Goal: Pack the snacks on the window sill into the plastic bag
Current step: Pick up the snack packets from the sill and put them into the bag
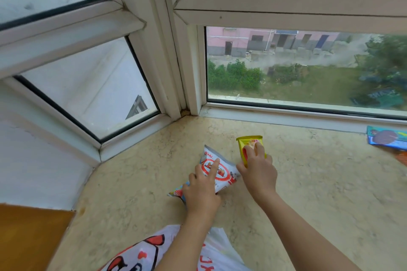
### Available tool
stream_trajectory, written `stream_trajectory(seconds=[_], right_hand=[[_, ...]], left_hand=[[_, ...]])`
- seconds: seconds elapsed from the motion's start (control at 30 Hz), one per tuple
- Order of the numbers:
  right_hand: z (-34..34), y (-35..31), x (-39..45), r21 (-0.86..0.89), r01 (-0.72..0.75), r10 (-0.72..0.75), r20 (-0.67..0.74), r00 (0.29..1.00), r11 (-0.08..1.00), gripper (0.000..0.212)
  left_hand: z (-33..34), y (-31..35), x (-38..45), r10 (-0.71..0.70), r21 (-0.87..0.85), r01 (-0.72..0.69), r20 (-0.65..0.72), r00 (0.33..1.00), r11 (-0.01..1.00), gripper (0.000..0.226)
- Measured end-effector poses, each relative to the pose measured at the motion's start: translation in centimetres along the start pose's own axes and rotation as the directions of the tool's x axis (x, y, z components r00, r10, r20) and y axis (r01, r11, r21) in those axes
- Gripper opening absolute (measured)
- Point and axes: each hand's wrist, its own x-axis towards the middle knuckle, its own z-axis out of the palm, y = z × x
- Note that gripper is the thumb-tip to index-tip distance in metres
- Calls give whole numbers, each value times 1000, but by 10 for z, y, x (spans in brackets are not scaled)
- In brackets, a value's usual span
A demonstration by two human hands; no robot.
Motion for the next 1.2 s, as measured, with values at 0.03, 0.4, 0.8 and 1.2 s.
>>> stream_trajectory(seconds=[0.03,0.4,0.8,1.2], right_hand=[[-8,0,-5,12,9,-8,-11,1000,1000,44],[-127,-5,-96,239,114,-76,-165,983,964,44],[-222,-9,-268,287,234,-178,-209,962,929,45],[-255,9,-366,269,388,-324,-253,911,881,46]], left_hand=[[-5,0,-3,-2,-7,2,-13,1000,1000,82],[-108,0,-65,-47,-174,12,-195,980,985,81],[-190,-17,-243,-170,-301,87,-263,950,950,74],[-179,22,-370,-178,-322,94,-243,954,942,73]])
